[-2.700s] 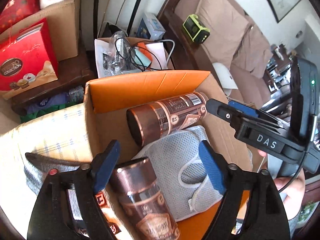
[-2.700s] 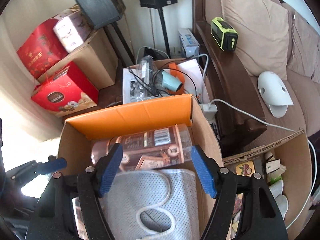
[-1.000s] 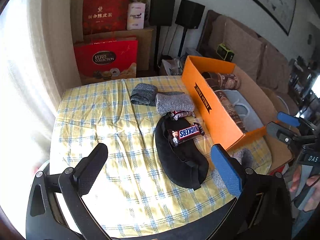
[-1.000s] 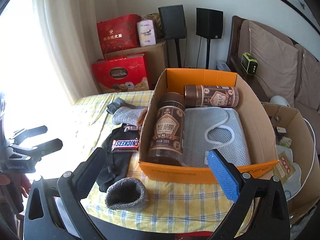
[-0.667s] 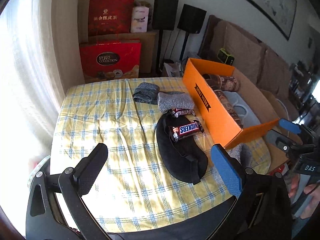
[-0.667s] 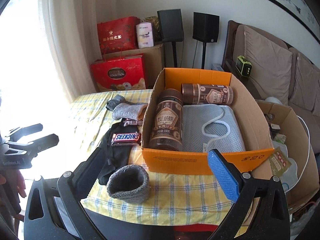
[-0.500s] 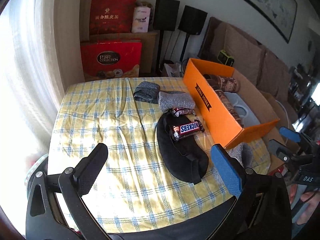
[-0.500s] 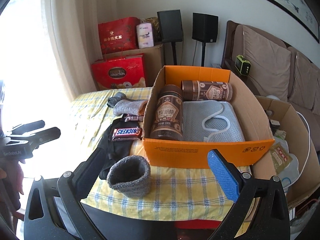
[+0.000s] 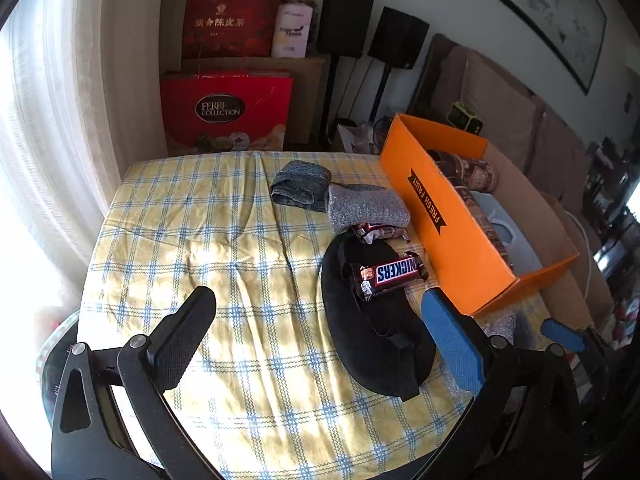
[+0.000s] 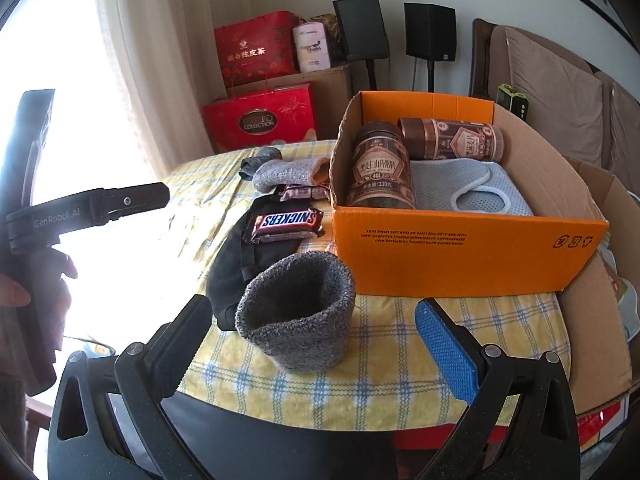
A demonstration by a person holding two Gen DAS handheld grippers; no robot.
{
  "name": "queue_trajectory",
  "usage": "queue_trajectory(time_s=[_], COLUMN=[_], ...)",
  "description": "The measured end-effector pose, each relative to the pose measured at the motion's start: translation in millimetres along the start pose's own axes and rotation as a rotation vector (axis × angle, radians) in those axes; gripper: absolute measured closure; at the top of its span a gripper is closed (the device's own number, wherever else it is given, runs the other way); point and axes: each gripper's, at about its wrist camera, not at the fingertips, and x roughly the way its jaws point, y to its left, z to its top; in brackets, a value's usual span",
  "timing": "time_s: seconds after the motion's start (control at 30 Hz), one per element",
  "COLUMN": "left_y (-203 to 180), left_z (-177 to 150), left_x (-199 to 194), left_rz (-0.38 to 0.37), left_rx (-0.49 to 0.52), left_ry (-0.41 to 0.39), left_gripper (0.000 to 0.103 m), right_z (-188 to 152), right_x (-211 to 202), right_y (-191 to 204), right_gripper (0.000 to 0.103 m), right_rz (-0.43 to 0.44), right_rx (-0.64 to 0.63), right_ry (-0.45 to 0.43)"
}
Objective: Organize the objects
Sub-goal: 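Grasp the grey sock beside the black eye mask with the right gripper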
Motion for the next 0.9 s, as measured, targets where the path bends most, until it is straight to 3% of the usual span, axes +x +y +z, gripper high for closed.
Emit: queue_trajectory(time_s=[0.13, 0.23, 0.37, 0.53, 0.67, 0.73, 0.9], left_y=[-9, -20, -38, -59, -68, -72, -84], left_z=[9, 18, 28, 37, 40, 41, 41], left_x=[17, 32, 57, 81, 101, 110, 131], left_rz=[-0.005, -0.007, -0.011, 0.036, 0.061, 0.078, 0.094], left_rx=[0.027, 0.064, 0.136, 0.294, 0.404, 0.446, 0.533], left_ry=[0.002, 0.001, 0.017, 0.013, 0.026, 0.038, 0.065], left_gripper=[0.000, 0.000, 0.000, 0.001, 0.001, 0.012, 0.015], right_z=[-3, -4, -6, -5, -4, -4, -3], right_x=[8, 13, 21, 19, 16, 14, 11], right_y=[4, 4, 1, -9, -19, -23, -26], right_gripper=[0.002, 0.011, 0.030, 0.052, 0.057, 0.059, 0.061], right_rz=[-0.010, -0.011, -0.010, 0.028, 0.052, 0.064, 0.085], right_rx=[-0.003, 0.000, 0.006, 0.028, 0.056, 0.072, 0.086], right_ry=[0.005, 0.007, 0.036, 0.054, 0.053, 0.054, 0.067])
